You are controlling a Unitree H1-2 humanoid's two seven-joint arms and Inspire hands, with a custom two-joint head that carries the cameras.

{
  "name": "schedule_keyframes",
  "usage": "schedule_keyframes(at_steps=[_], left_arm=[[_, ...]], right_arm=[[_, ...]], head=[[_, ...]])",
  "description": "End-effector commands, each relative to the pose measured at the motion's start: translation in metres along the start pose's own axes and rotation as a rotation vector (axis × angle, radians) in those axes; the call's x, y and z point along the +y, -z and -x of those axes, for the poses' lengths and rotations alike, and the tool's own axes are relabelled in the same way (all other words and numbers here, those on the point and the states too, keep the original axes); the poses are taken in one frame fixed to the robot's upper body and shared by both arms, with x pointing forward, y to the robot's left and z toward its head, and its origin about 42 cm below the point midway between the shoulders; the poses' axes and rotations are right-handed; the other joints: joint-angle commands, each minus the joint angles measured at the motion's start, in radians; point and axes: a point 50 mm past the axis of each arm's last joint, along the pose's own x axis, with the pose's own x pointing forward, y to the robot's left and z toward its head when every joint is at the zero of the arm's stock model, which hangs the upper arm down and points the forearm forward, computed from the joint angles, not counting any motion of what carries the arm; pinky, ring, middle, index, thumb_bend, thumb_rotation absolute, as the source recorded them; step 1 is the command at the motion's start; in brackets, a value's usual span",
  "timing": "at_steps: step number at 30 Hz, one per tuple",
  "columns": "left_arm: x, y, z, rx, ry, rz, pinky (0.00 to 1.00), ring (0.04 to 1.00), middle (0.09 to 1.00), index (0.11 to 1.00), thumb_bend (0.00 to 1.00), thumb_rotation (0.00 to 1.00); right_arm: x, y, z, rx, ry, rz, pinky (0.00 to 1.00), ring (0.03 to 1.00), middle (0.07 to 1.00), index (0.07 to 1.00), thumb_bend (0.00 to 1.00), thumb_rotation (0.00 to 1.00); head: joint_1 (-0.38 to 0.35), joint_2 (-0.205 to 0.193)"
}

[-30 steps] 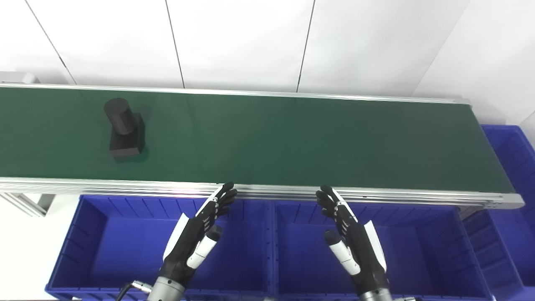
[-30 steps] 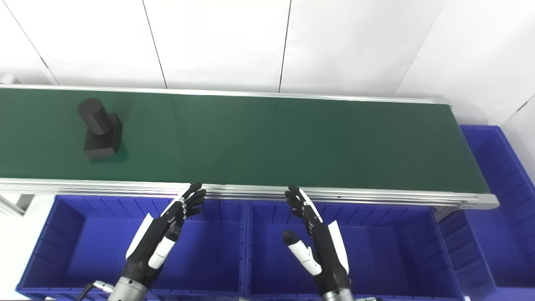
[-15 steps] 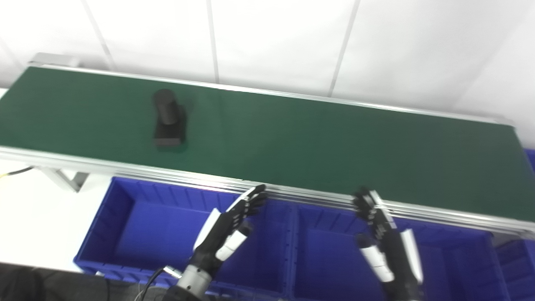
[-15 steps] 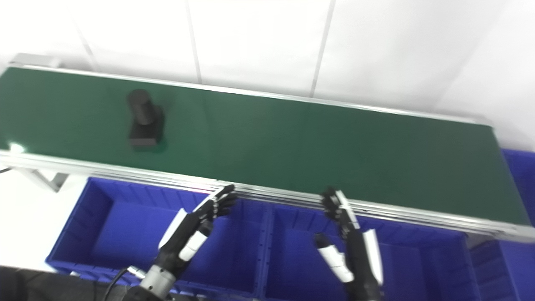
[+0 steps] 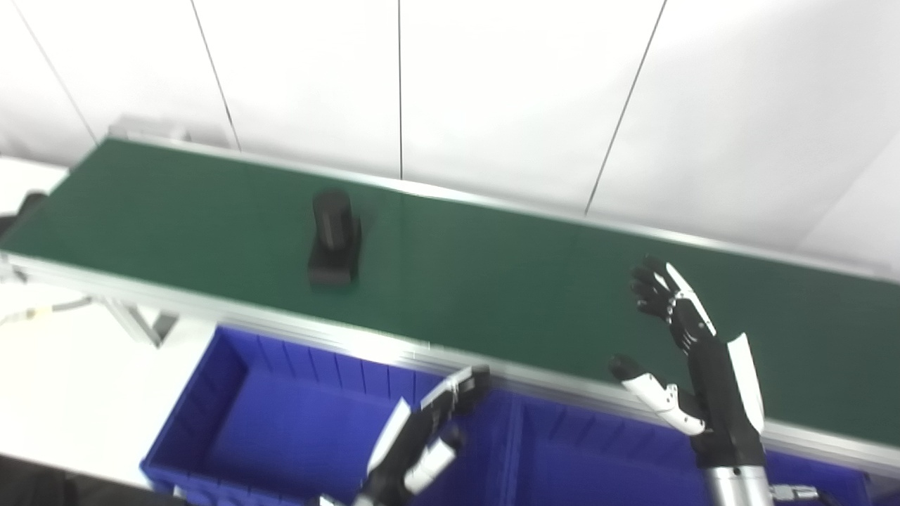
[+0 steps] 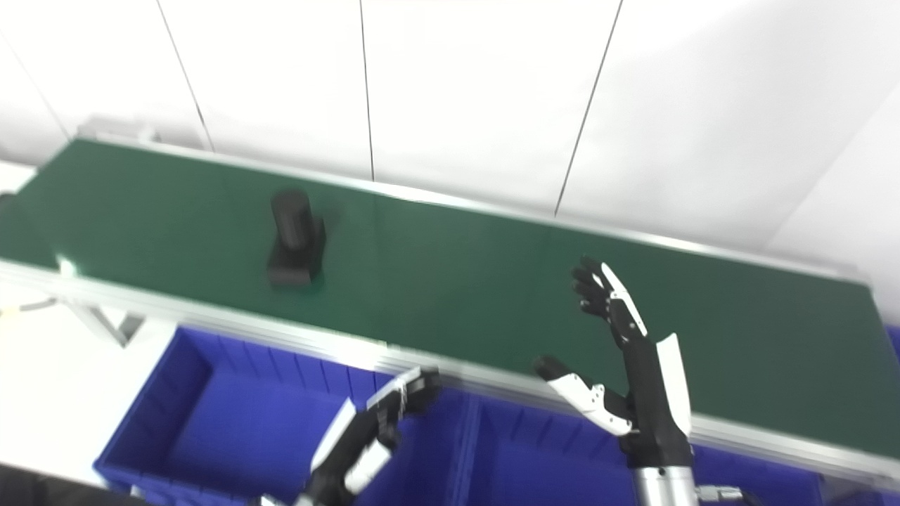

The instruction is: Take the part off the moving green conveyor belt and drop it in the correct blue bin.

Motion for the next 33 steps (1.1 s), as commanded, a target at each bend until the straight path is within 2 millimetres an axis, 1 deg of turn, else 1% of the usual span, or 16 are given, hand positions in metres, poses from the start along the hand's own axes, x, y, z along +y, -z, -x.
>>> schedule_keyframes(at_steps=[1,2,3,4,5,6,10,15,17,19,22,25,29,33], left_arm=[[-0.005,-0.011,-0.011,-0.075,-0.012,0.007,0.8,0.815,0.821,0.843,0.74,1.0],[-0.005,-0.009,-0.011,-0.073,-0.012,0.008,0.8,0.814,0.821,0.84,0.74,1.0],[-0.006,-0.009,-0.012,-0.071,-0.012,0.009,0.8,0.812,0.821,0.835,0.74,1.0],[-0.006,-0.008,-0.012,-0.068,-0.014,0.012,0.79,0.809,0.819,0.83,0.74,1.0],[-0.006,-0.007,-0.013,-0.066,-0.015,0.014,0.79,0.807,0.813,0.822,0.74,1.0],[-0.006,-0.006,-0.013,-0.064,-0.02,0.016,0.78,0.8,0.804,0.813,0.74,1.0],[-0.006,-0.005,-0.016,-0.063,-0.038,0.01,0.74,0.766,0.775,0.79,0.74,1.0],[-0.006,-0.003,-0.017,-0.059,-0.045,0.014,0.72,0.756,0.771,0.78,0.74,1.0],[-0.007,-0.002,-0.017,-0.057,-0.048,0.008,0.73,0.757,0.771,0.778,0.75,1.0],[-0.007,-0.001,-0.017,-0.055,-0.046,0.003,0.74,0.766,0.777,0.782,0.79,1.0],[-0.007,0.0,-0.017,-0.054,-0.042,-0.002,0.75,0.775,0.782,0.787,0.82,1.0],[-0.007,-0.001,-0.016,-0.059,-0.026,0.001,0.75,0.778,0.789,0.79,0.82,1.0],[-0.008,-0.001,-0.016,-0.059,-0.015,0.004,0.75,0.801,0.811,0.802,0.87,1.0],[-0.011,-0.001,-0.015,-0.061,-0.005,0.005,0.76,0.816,0.824,0.812,0.88,1.0]], right_arm=[[-0.003,-0.007,-0.014,-0.038,-0.008,0.008,0.77,0.823,0.845,0.881,0.73,0.57],[-0.003,-0.008,-0.019,-0.043,-0.017,0.021,0.77,0.826,0.847,0.882,0.73,0.56],[-0.003,-0.008,-0.023,-0.044,-0.024,0.034,0.76,0.825,0.846,0.882,0.73,0.54],[-0.003,-0.009,-0.029,-0.043,-0.029,0.048,0.76,0.824,0.845,0.88,0.73,0.53],[-0.003,-0.009,-0.032,-0.042,-0.032,0.056,0.76,0.823,0.844,0.879,0.74,0.5],[-0.001,-0.01,-0.038,-0.043,-0.038,0.066,0.76,0.823,0.847,0.879,0.74,0.49],[0.004,-0.013,-0.06,-0.024,-0.07,0.09,0.77,0.83,0.857,0.89,0.76,0.47],[0.012,-0.014,-0.084,-0.006,-0.111,0.147,0.76,0.829,0.855,0.896,0.77,0.5],[0.016,-0.014,-0.094,0.002,-0.124,0.169,0.73,0.813,0.855,0.902,0.79,0.53],[0.021,-0.014,-0.104,0.008,-0.136,0.178,0.73,0.819,0.862,0.904,0.82,0.55],[0.029,-0.012,-0.115,0.003,-0.15,0.184,0.71,0.81,0.858,0.891,0.82,0.55],[0.04,-0.009,-0.132,0.003,-0.178,0.193,0.69,0.799,0.854,0.889,0.84,0.56],[0.051,-0.007,-0.149,0.008,-0.22,0.218,0.75,0.839,0.883,0.904,0.83,0.57],[0.066,-0.007,-0.167,0.014,-0.255,0.238,0.71,0.806,0.873,0.905,0.83,0.57]], head=[[-0.005,-0.018],[-0.009,-0.03],[-0.009,-0.032],[-0.016,-0.046],[-0.016,-0.046],[-0.021,-0.057],[-0.034,-0.068],[-0.05,-0.074],[-0.055,-0.075],[-0.058,-0.077],[-0.062,-0.079],[-0.065,-0.082],[-0.07,-0.089],[-0.075,-0.09]])
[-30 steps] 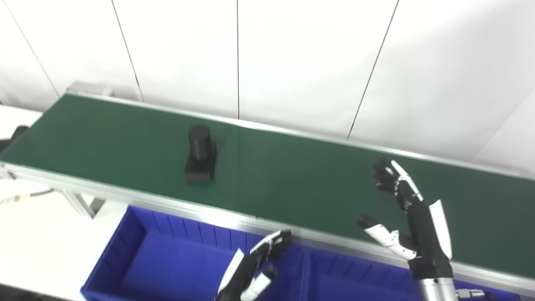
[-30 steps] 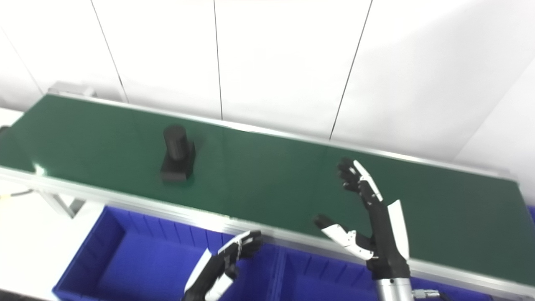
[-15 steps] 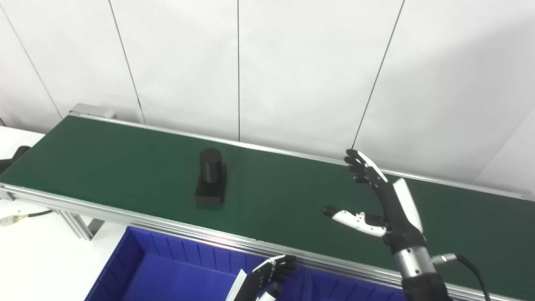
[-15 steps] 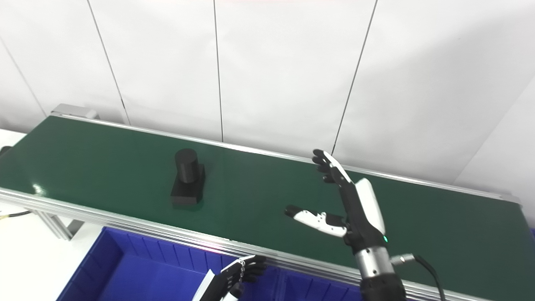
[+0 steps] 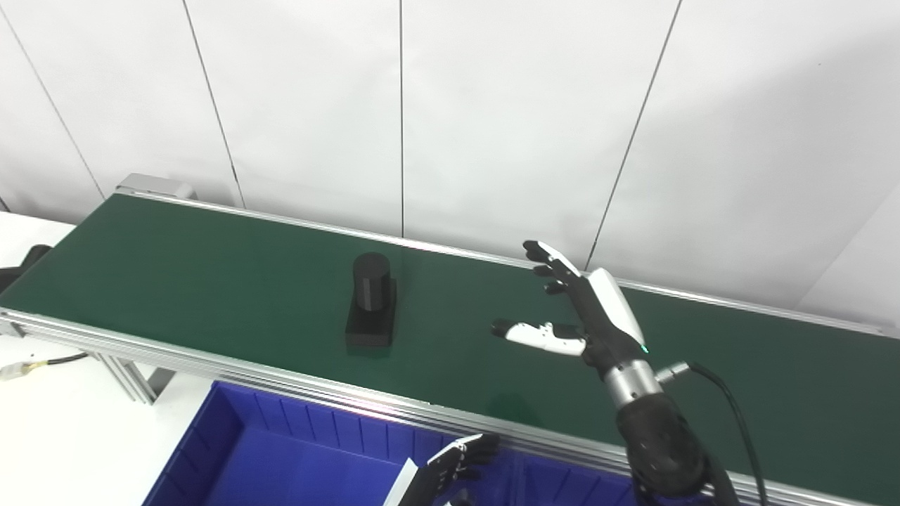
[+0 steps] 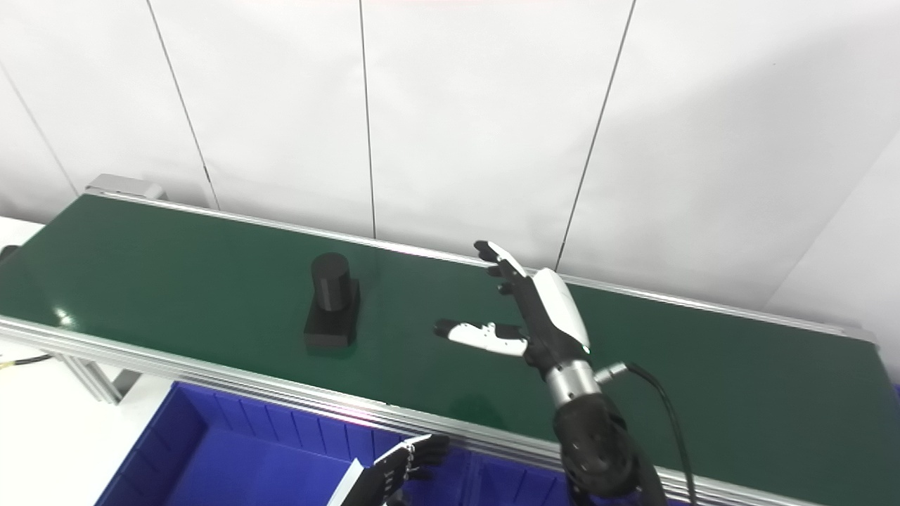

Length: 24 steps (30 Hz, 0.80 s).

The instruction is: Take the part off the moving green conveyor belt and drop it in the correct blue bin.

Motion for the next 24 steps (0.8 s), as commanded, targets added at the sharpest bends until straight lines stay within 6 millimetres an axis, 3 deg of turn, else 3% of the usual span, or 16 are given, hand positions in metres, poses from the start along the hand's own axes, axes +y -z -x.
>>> schedule_keyframes(at_steps=[1,10,13,24], left_arm=[[0.0,-0.01,-0.007,-0.071,-0.018,0.016,0.76,0.821,0.828,0.816,0.89,1.0],[-0.009,-0.009,-0.005,-0.067,-0.03,0.014,0.72,0.787,0.786,0.782,0.89,1.0],[-0.01,-0.009,-0.005,-0.071,-0.021,0.011,0.71,0.774,0.777,0.773,0.89,1.0],[-0.015,-0.01,-0.007,-0.08,-0.014,0.008,0.63,0.708,0.728,0.727,0.89,1.0]], right_arm=[[-0.007,-0.024,-0.021,-0.074,0.029,0.016,0.71,0.807,0.873,0.902,0.84,0.56],[0.012,-0.03,-0.062,-0.029,-0.038,0.074,0.72,0.822,0.874,0.91,0.84,0.55],[0.014,-0.031,-0.069,-0.026,-0.05,0.084,0.76,0.85,0.888,0.915,0.84,0.55],[0.02,-0.032,-0.094,-0.002,-0.092,0.119,0.75,0.85,0.905,0.922,0.87,0.56]], head=[[-0.003,-0.001],[-0.037,-0.007],[-0.044,-0.008],[-0.067,-0.015]])
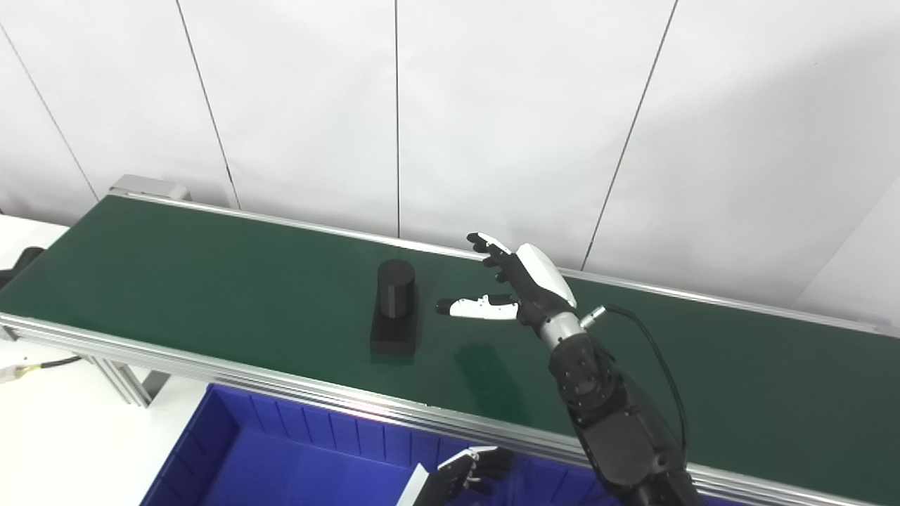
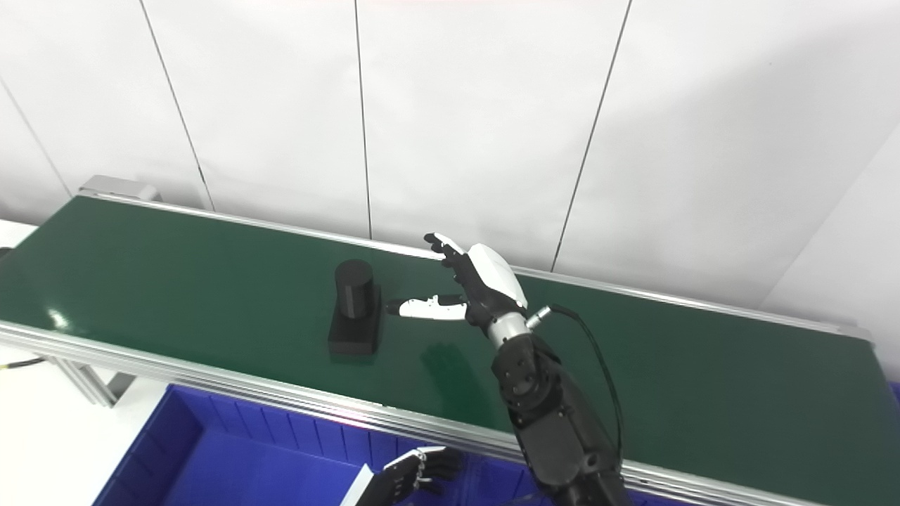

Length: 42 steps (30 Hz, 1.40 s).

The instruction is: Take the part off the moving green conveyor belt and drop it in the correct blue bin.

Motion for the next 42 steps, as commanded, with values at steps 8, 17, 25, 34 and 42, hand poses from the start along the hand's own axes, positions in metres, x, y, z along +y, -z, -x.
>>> schedule_keyframes(at_steps=[8,17,25,34,42], left_arm=[[-0.005,-0.01,-0.009,-0.071,-0.005,0.017,0.62,0.698,0.72,0.721,0.91,1.0],[-0.009,-0.008,-0.01,-0.059,0.006,0.038,0.66,0.715,0.73,0.726,0.91,1.0],[-0.012,-0.011,-0.009,-0.067,0.005,0.043,0.66,0.716,0.726,0.722,0.91,1.0],[-0.013,-0.014,-0.01,-0.083,0.005,0.04,0.6,0.684,0.708,0.706,0.91,1.0],[-0.013,-0.015,-0.01,-0.088,0.008,0.043,0.6,0.679,0.706,0.702,0.9,1.0]], right_arm=[[-0.014,-0.033,-0.032,-0.088,0.022,0.047,0.73,0.837,0.891,0.913,0.89,0.54],[-0.003,-0.034,-0.047,-0.085,-0.016,0.061,0.76,0.859,0.906,0.919,0.9,0.52],[0.012,-0.036,-0.054,-0.072,-0.047,0.067,0.74,0.844,0.903,0.922,0.91,0.48],[0.028,-0.038,-0.057,-0.055,-0.062,0.057,0.75,0.844,0.902,0.912,0.89,0.44],[0.04,-0.032,-0.054,-0.044,0.001,0.019,0.52,0.61,0.636,0.8,0.63,0.08]], head=[[-0.005,-0.007],[-0.007,-0.007],[-0.016,-0.002],[-0.019,0.008],[-0.016,0.017]])
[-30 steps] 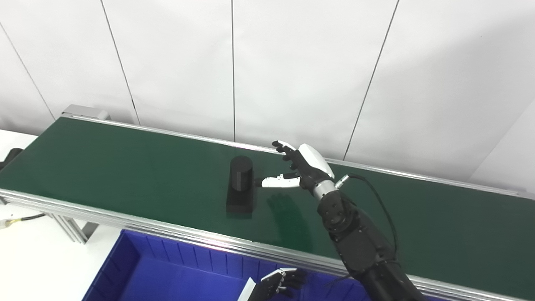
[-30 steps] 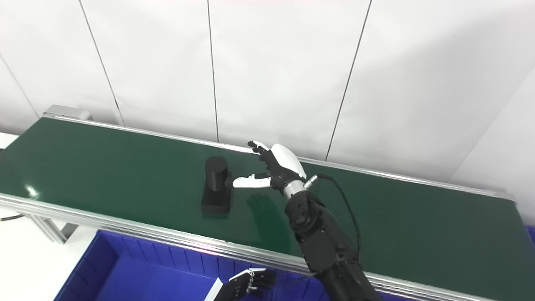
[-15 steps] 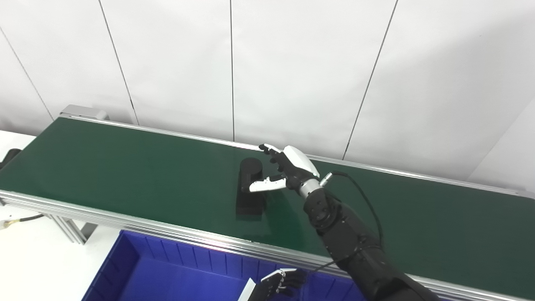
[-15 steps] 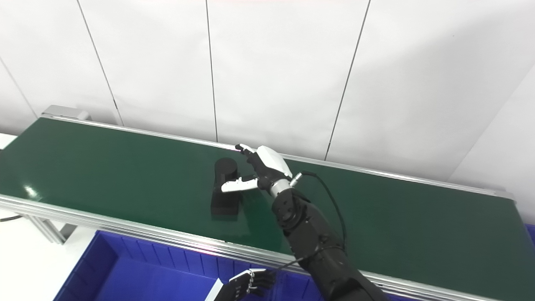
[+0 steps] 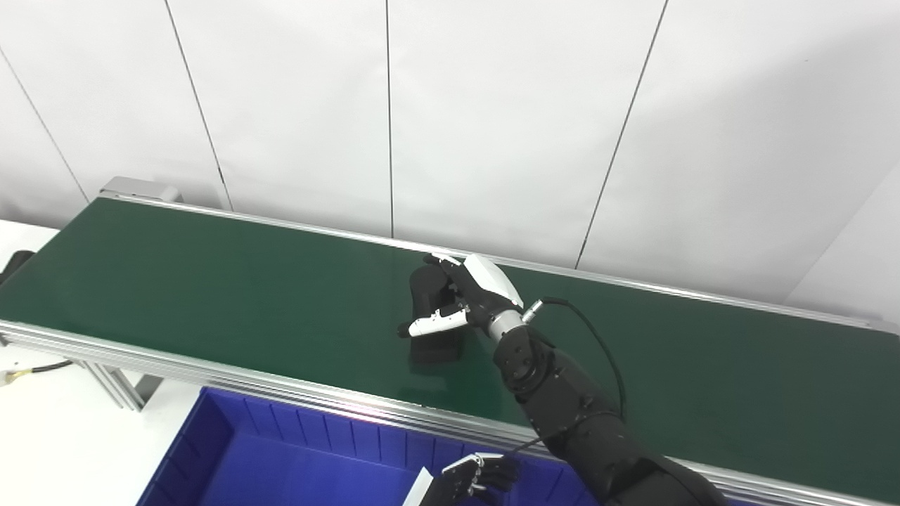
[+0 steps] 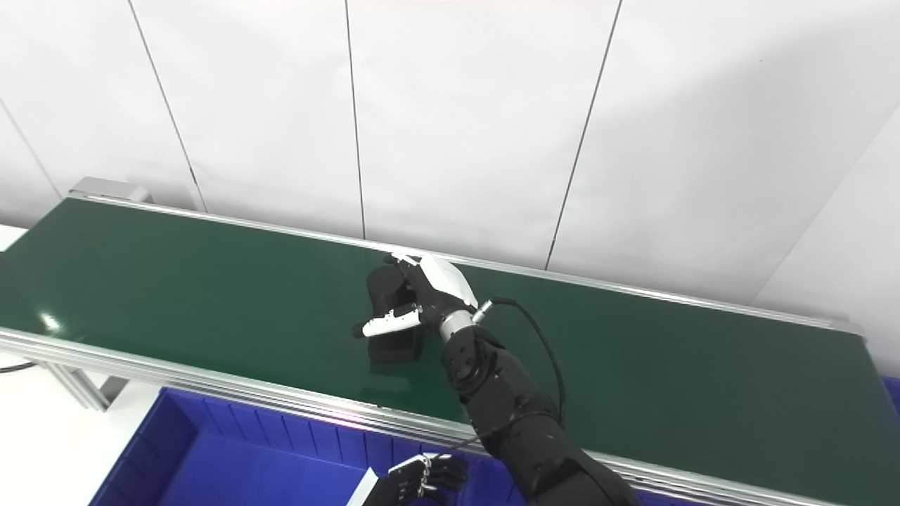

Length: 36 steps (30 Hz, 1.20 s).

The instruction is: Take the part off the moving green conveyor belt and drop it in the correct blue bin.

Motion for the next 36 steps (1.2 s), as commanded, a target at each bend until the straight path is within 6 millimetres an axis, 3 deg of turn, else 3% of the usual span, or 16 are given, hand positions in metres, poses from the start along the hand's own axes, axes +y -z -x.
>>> schedule_keyframes(at_steps=[1,3,7,10,12,18,22,27,32,34,36], left_arm=[[-0.007,-0.016,-0.008,-0.085,-0.009,0.04,0.6,0.68,0.707,0.703,0.89,1.0],[-0.007,-0.016,-0.008,-0.083,-0.011,0.043,0.61,0.686,0.712,0.707,0.9,1.0],[-0.006,-0.014,-0.009,-0.079,-0.009,0.044,0.63,0.705,0.726,0.718,0.9,1.0],[-0.004,-0.013,-0.01,-0.075,-0.01,0.048,0.64,0.717,0.736,0.725,0.89,1.0],[-0.003,-0.013,-0.011,-0.071,-0.013,0.05,0.64,0.719,0.734,0.721,0.9,1.0],[0.004,-0.012,-0.011,-0.073,-0.022,0.036,0.67,0.725,0.735,0.729,0.9,1.0],[0.008,-0.013,-0.013,-0.083,-0.036,0.027,0.63,0.706,0.723,0.722,0.89,1.0],[0.014,-0.015,-0.013,-0.091,-0.025,0.024,0.65,0.729,0.742,0.741,0.88,1.0],[0.022,-0.018,-0.01,-0.097,-0.025,0.048,0.72,0.772,0.765,0.764,0.92,1.0],[0.026,-0.021,-0.009,-0.112,-0.022,0.031,0.75,0.795,0.782,0.783,0.92,1.0],[0.03,-0.023,-0.009,-0.12,-0.026,0.026,0.77,0.8,0.787,0.793,0.91,1.0]], right_arm=[[-0.012,-0.027,-0.008,-0.101,0.083,-0.022,0.46,0.545,0.565,0.78,0.59,0.04],[-0.01,-0.023,-0.007,-0.096,0.121,-0.032,0.4,0.495,0.503,0.676,0.55,0.01],[-0.01,-0.017,-0.004,-0.09,0.18,-0.059,0.34,0.446,0.453,0.557,0.52,0.0],[-0.012,-0.014,-0.003,-0.089,0.223,-0.069,0.29,0.377,0.422,0.531,0.51,0.0],[-0.012,-0.012,-0.002,-0.082,0.242,-0.066,0.24,0.306,0.466,0.496,0.52,0.0],[-0.015,-0.005,0.001,-0.079,0.301,-0.084,0.26,0.335,0.479,0.49,0.52,0.0],[-0.016,0.0,0.006,-0.096,0.351,-0.11,0.22,0.291,0.475,0.489,0.52,0.0],[-0.023,0.005,0.015,-0.127,0.406,-0.146,0.24,0.319,0.477,0.49,0.52,0.0],[-0.037,0.005,0.04,-0.17,0.467,-0.194,0.26,0.342,0.479,0.491,0.52,0.0],[-0.045,0.004,0.054,-0.19,0.496,-0.215,0.19,0.272,0.473,0.49,0.52,0.0],[-0.053,0.004,0.066,-0.211,0.519,-0.213,0.23,0.316,0.477,0.49,0.52,0.0]], head=[[0.0,0.0],[-0.003,0.0],[-0.009,-0.001],[-0.013,-0.003],[-0.016,-0.004],[-0.029,-0.003],[-0.04,0.001],[-0.07,0.031],[-0.106,0.077],[-0.121,0.099],[-0.125,0.107]])
